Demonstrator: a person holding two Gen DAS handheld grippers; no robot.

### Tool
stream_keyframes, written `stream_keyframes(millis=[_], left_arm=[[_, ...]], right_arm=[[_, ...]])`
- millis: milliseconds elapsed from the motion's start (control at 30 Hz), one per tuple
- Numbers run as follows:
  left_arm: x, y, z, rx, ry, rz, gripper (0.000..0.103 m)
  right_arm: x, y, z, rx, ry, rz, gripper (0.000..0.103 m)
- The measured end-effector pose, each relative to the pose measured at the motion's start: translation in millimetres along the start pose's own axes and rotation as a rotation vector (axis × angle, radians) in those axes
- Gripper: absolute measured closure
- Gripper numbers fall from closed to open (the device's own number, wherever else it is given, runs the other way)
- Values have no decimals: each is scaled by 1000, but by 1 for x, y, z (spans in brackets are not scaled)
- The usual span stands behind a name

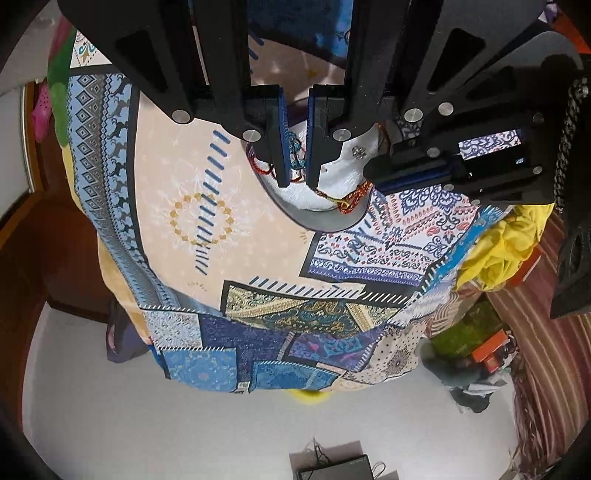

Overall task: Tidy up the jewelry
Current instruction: 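Lift both bracelets over the purple tin and open both tools, then move both tools back to the remaining rings and pendant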

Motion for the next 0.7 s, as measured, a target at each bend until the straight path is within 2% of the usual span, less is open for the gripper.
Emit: stream_keyframes(millis=[367, 467, 533, 633, 700], left_arm=[[-29, 3, 2, 5, 17, -2, 93], [-44, 4, 3, 1, 33, 1, 85], [-57, 6, 5, 5, 49, 3, 83], [-73, 9, 8, 13, 67, 3, 76], [-84, 11, 11, 17, 84, 1, 66]], right_arm=[[-30, -12, 1, -41, 25, 41, 90], [-45, -15, 1, -42, 52, 54, 81], [-55, -17, 2, -42, 73, 68, 71], [-68, -22, 3, -49, 100, 93, 65], [-77, -25, 6, -53, 111, 100, 65]])
Point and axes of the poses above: each gripper's, at about its wrist camera, not at the fingertips, and x roughly the way its jaws point, y to its right, z to its underside, the point moved 2 cm from there along x, roughly the way its jaws point, and after that the axes turned 12 degrees about -x, right-handed, at the moved point
